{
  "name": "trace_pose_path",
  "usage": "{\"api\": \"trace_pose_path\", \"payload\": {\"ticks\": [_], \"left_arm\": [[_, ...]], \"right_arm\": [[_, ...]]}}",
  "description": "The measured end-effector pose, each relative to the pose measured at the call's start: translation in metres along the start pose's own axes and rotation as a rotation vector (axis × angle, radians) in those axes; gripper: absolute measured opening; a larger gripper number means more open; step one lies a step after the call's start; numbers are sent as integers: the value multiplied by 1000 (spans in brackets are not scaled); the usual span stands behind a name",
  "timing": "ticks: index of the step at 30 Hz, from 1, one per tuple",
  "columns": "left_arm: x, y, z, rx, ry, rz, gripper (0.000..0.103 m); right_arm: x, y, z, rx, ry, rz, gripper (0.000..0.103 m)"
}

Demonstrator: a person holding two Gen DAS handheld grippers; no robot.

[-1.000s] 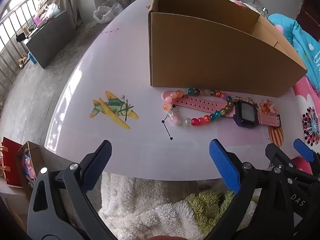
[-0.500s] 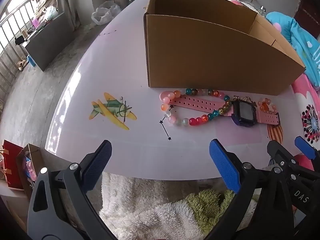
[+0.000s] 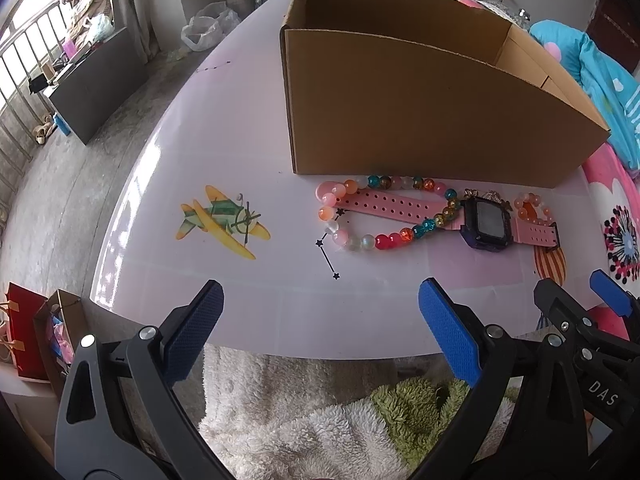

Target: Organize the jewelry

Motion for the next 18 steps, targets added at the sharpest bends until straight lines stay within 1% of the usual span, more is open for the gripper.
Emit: {"api": "trace_pose_path", "payload": {"ticks": [18], "left_arm": [[-1, -1, 0, -2, 4, 2, 94]], "right_arm": [[0, 0, -1, -4, 0, 0, 97]]}}
Point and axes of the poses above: each gripper's, at about its wrist camera, not at the fingertips, and x roughly against the way its jaws point, z to its left, y to its top, the point moved 3 cm from there along -x, roughly the way its jaws point, and after that the axes turned 14 degrees about z, right-handed, at the moved point
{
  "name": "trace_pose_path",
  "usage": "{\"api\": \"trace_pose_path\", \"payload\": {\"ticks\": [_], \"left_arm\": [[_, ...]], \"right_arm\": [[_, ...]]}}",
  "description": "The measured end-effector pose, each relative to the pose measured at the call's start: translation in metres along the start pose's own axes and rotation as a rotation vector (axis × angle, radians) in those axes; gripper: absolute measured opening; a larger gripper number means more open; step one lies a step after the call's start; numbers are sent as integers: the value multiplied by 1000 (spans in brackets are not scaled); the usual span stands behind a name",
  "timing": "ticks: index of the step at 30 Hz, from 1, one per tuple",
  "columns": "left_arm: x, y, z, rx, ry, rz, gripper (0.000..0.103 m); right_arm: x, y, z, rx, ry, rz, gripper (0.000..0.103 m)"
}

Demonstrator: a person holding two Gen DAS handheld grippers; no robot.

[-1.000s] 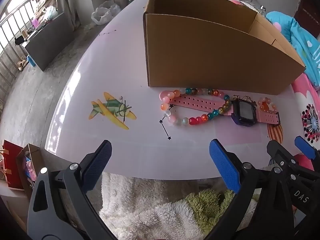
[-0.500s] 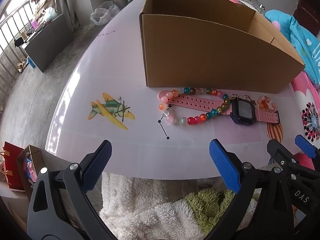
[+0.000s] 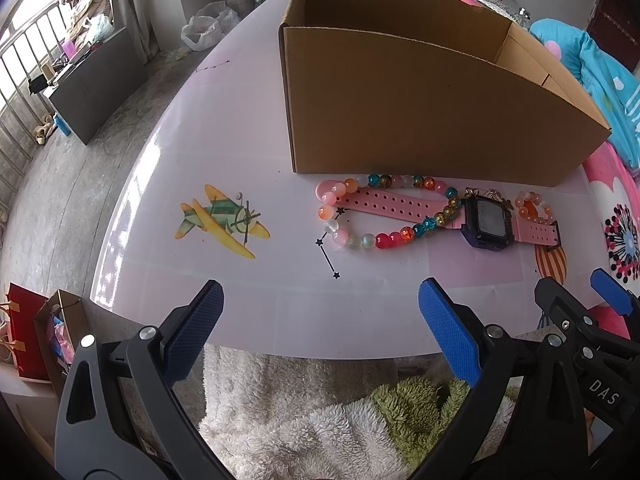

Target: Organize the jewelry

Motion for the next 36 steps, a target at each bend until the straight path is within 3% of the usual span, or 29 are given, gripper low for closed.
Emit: {"api": "trace_pose_path", "payload": {"ticks": [36], "left_arm": [[-2, 1, 13, 23, -22, -7, 94]], "right_arm": [[-3, -1, -1, -16, -17, 0, 97]]}}
Point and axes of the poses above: each gripper's, at about its wrist camera, not at the fingertips, and x roughly against the way its jaws point, z to its left, y to its top, the point moved 3 cm from there along -x, roughly the way its jaws point, and after that the axes turned 14 degrees about z, right-handed, at the moved point
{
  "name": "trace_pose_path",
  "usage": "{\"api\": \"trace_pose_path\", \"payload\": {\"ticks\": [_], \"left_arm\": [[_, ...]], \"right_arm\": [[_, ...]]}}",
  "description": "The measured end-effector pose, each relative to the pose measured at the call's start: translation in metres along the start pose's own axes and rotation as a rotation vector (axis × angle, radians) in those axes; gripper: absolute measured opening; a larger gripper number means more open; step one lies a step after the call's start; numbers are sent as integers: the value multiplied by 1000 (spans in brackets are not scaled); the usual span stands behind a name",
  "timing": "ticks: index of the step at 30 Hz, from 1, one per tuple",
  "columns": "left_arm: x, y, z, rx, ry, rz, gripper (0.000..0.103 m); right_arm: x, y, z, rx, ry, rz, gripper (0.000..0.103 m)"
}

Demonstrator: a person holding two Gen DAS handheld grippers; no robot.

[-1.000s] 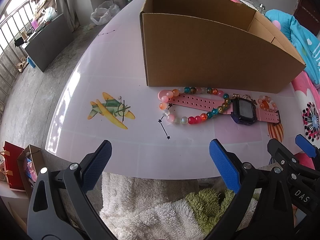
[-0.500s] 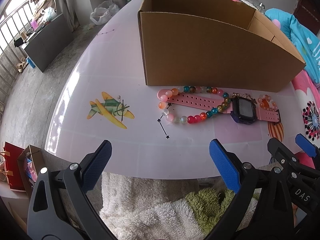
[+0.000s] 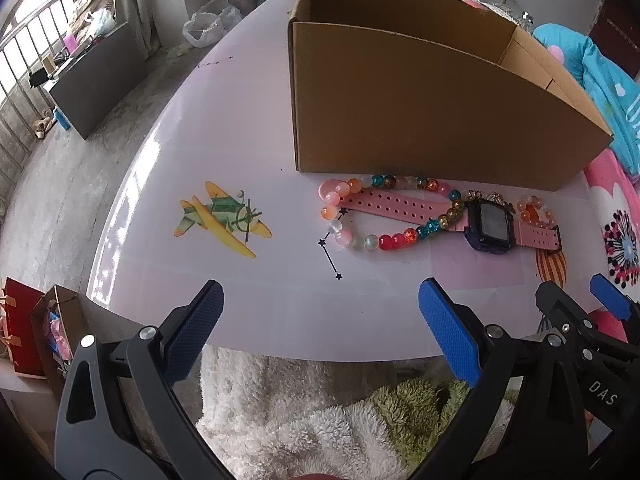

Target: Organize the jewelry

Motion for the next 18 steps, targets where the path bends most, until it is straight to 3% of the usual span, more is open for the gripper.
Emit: {"api": "trace_pose_path", "payload": {"ticks": [6, 11, 14, 18], "left_arm": [[9, 5, 23, 8, -29, -58, 94], [20, 7, 51, -27, -63, -193, 95], [24, 4, 68, -36, -211, -267, 95], [18, 4, 80, -32, -315, -231, 95]], "right_arm": [[16, 10, 2, 15, 39, -82, 97], [28, 24, 21, 89, 137, -133, 97], [26, 31, 35, 116, 178, -125, 97], [21, 36, 49, 143, 187, -117, 95]]}}
Point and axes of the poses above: each gripper's, at about its wrist camera, not at the fingertips, and x roughly against the way its jaws point, z to its left, y to its top, the point moved 3 cm from there along -x, roughly the way its jaws point, and after that the axes turned 14 degrees about z, right-handed, at the moved point
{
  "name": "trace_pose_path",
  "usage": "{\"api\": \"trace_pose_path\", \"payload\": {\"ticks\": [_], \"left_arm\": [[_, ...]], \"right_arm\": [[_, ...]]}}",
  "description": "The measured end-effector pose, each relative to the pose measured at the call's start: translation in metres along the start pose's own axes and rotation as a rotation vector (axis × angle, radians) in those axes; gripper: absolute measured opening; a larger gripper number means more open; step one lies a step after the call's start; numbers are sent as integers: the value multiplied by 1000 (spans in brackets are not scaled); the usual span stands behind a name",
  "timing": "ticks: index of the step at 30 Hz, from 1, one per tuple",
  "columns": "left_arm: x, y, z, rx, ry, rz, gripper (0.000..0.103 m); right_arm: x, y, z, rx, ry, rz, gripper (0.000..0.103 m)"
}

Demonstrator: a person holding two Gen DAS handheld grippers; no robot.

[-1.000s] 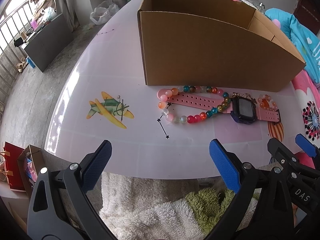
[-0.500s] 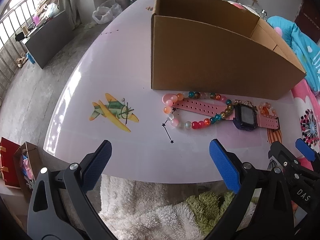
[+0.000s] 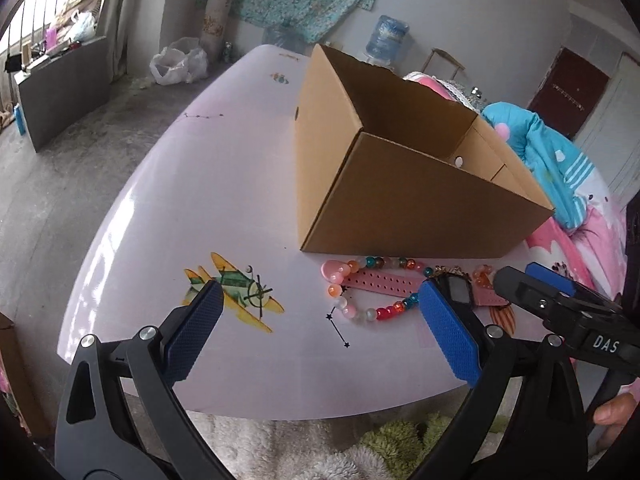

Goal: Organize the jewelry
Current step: 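Close the left gripper on the multicolour bead bracelet while the right gripper grasps it too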

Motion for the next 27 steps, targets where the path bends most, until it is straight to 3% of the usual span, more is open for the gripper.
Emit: {"api": "trace_pose_path", "payload": {"ticks": [6, 7, 8, 11, 19, 22, 27], "left_arm": [[-20, 9, -14, -87, -9, 25, 94], [-22, 11, -15, -99, -8, 25, 90], [-24, 12, -16, -106, 2, 24, 74], [-33, 15, -19, -118, -3, 65, 53], [-59, 13, -28, -166, 56, 151, 17], [-59, 11, -31, -186, 73, 135, 12], [-57, 10, -29, -203, 99, 145, 9]], "right_arm": [[-13, 8, 7, -13, 4, 41, 81], [-15, 8, 7, -20, 0, 48, 78], [-17, 8, 6, -25, -3, 54, 77], [-19, 8, 2, -41, -15, 61, 72], [-19, 11, -2, -65, -33, 50, 64], [-23, 12, -1, -63, -19, 61, 53], [-31, 15, 3, -53, 11, 85, 45]]}}
Point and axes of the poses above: each gripper's, at about its wrist camera, not at the fingertips, and x roughly against the way its jaws point, z to its left, y to its top, the point moved 3 cm from there along -x, roughly the way its jaws point, and after that the axes turned 14 degrees about z, right-handed, at the moved point
